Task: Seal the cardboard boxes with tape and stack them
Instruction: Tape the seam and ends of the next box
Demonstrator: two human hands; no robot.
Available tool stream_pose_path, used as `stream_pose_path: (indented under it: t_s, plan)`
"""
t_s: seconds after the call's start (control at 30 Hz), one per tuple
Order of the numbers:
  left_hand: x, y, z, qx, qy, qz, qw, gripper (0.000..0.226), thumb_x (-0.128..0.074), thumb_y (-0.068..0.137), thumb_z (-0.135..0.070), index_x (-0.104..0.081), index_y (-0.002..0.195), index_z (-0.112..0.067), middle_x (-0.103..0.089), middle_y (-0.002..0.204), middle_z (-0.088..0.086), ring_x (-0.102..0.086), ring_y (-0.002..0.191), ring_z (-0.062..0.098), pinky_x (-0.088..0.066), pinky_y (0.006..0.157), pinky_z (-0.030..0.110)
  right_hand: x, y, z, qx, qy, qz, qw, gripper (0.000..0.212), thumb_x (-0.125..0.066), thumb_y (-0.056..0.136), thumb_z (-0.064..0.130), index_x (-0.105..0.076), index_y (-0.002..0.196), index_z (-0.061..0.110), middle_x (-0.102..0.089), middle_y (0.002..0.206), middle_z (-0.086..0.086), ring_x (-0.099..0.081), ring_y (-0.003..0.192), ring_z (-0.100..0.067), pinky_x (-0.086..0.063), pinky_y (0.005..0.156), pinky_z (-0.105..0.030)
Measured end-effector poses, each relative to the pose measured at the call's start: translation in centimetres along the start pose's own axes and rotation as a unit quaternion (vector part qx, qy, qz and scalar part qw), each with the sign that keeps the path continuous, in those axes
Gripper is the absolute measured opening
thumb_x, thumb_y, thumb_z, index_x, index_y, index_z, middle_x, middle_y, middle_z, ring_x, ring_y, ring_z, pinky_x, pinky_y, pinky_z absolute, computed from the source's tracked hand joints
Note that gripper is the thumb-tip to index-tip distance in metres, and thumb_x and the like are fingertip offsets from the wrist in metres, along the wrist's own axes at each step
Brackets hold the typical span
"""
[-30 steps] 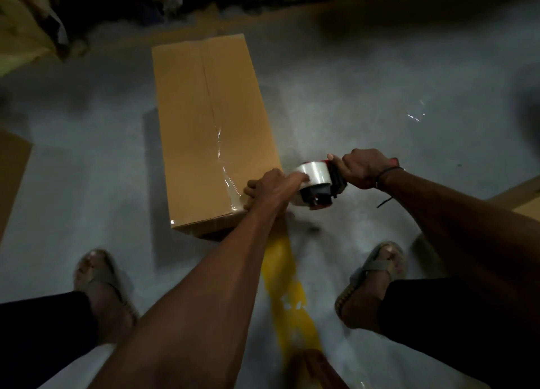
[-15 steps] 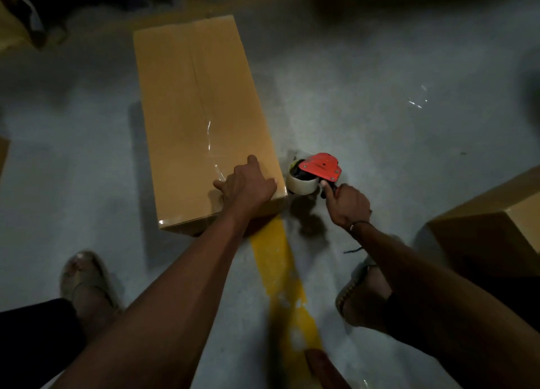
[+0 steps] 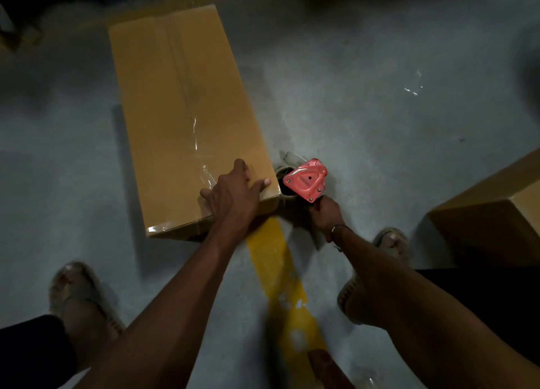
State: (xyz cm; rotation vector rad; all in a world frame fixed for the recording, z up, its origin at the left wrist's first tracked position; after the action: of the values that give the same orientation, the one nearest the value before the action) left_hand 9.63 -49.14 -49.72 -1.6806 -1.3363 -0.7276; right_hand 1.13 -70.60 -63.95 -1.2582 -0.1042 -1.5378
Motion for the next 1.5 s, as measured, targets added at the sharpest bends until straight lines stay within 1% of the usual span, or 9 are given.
stream_pose_path:
  t_s: [0.1,0.27,0.4,0.53,0.67,0.8,1.0,1.27,1.5]
  plan:
    - [0.0,0.1,0.1,0.000,-0.013,0.005,1.000,0.038,-0.068,0.088,-0.059,-0.048,0.097,-0.028,-0.062,0.092,-0.006,-0.063,0.098,0.031,-0.024,0.084,0.043,2.4,-1.0,1.2,-0.049,0.075,-0.093,0.992,0.053,-0.065,0.077,0.034,-0.055,0.115,-0.002,-0.056,0.119,-0.025,-0.056,0.109,-0.044,-0.046,0.089,-0.044]
    - [0.3,0.2,0.5,0.010,-0.037,0.023,0.999,0.038,-0.069,0.087,-0.058,-0.050,0.095,-0.027,-0.066,0.093,-0.003,-0.063,0.098,0.030,-0.025,0.084,0.043,5.5,-5.4,7.1,0.064,0.217,-0.261,0.938,0.021,-0.050,0.096,0.018,-0.062,0.111,0.009,-0.069,0.105,-0.013,-0.061,0.091,-0.023,-0.043,0.078,-0.027]
    - [0.7,0.5,1.2,0.011,-0.055,0.058,0.997,0.028,-0.067,0.092,-0.050,-0.053,0.100,-0.027,-0.066,0.096,-0.005,-0.062,0.103,0.027,-0.026,0.086,0.041,2.7,-8.2,12.0,0.155,0.272,-0.162,0.936,0.036,-0.038,0.110,0.034,-0.063,0.101,0.010,-0.068,0.095,-0.006,-0.061,0.087,-0.018,-0.047,0.080,-0.037]
    - [1.0,1.1,1.8,0.013,-0.078,0.093,0.993,0.018,-0.063,0.097,-0.045,-0.055,0.100,-0.029,-0.066,0.097,-0.005,-0.059,0.102,0.024,-0.035,0.093,0.043,0.0,-8.7,13.2,0.084,0.345,-0.026,0.934,0.062,-0.029,0.107,0.056,-0.046,0.151,0.016,-0.046,0.155,-0.004,-0.037,0.146,-0.015,-0.025,0.123,-0.036]
    - [1.1,2.3,3.2,0.000,-0.164,0.172,0.971,0.013,-0.059,0.092,-0.052,-0.054,0.090,-0.040,-0.072,0.083,-0.005,-0.070,0.088,0.026,-0.051,0.093,0.048,-0.5,-4.6,11.1,-0.028,0.417,0.041,0.908,0.090,-0.034,0.080,0.094,-0.061,0.132,0.026,-0.065,0.133,0.000,-0.059,0.126,-0.022,-0.041,0.114,-0.050]
    - [3.3,2.1,4.3,-0.047,-0.248,0.157,0.955,0.006,-0.064,0.100,-0.025,-0.066,0.094,-0.023,-0.074,0.077,0.002,-0.064,0.065,0.014,-0.049,0.061,0.025,4.1,-6.3,13.4,0.132,0.260,-0.204,0.935,0.036,-0.045,0.104,0.051,-0.061,0.113,0.020,-0.064,0.108,0.002,-0.061,0.099,-0.015,-0.053,0.089,-0.041]
    - [3.5,-1.4,8.7,-0.176,-0.121,0.030,0.976,0.012,-0.080,0.086,-0.031,-0.076,0.094,-0.023,-0.065,0.085,-0.005,-0.058,0.079,0.013,-0.046,0.068,0.027,2.7,-6.9,16.2,0.440,-0.029,-0.022,0.897,0.026,-0.051,0.101,0.046,-0.062,0.100,0.023,-0.058,0.091,0.005,-0.050,0.085,-0.015,-0.044,0.073,-0.038]
    - [2.2,-2.3,10.0,-0.275,0.021,0.009,0.961,0.029,-0.075,0.090,-0.022,-0.065,0.118,-0.018,-0.058,0.100,0.013,-0.057,0.089,0.033,-0.050,0.074,0.046,2.6,-6.5,15.6,0.498,-0.194,-0.026,0.845,0.027,-0.054,0.097,0.045,-0.054,0.117,0.026,-0.050,0.113,0.000,-0.042,0.098,-0.017,-0.043,0.080,-0.037]
    - [3.1,-2.4,12.8,-0.369,0.121,0.035,0.921,0.056,-0.058,0.090,-0.016,-0.050,0.145,-0.023,-0.047,0.117,0.011,-0.045,0.099,0.026,-0.034,0.076,0.032,4.7,-5.5,17.2,0.548,-0.311,0.074,0.773,0.044,-0.043,0.102,0.050,-0.048,0.132,0.019,-0.048,0.122,-0.006,-0.038,0.103,-0.014,-0.052,0.079,-0.039]
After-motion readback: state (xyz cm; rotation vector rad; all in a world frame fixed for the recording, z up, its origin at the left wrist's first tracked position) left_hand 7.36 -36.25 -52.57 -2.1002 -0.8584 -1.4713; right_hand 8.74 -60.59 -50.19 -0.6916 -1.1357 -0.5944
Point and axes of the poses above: each hand's wrist, its own y-axis towards the middle knuckle, its own x-axis out of the back of the hand, z = x × y, the point moved 2 cm from there along y, towards the middle knuckle
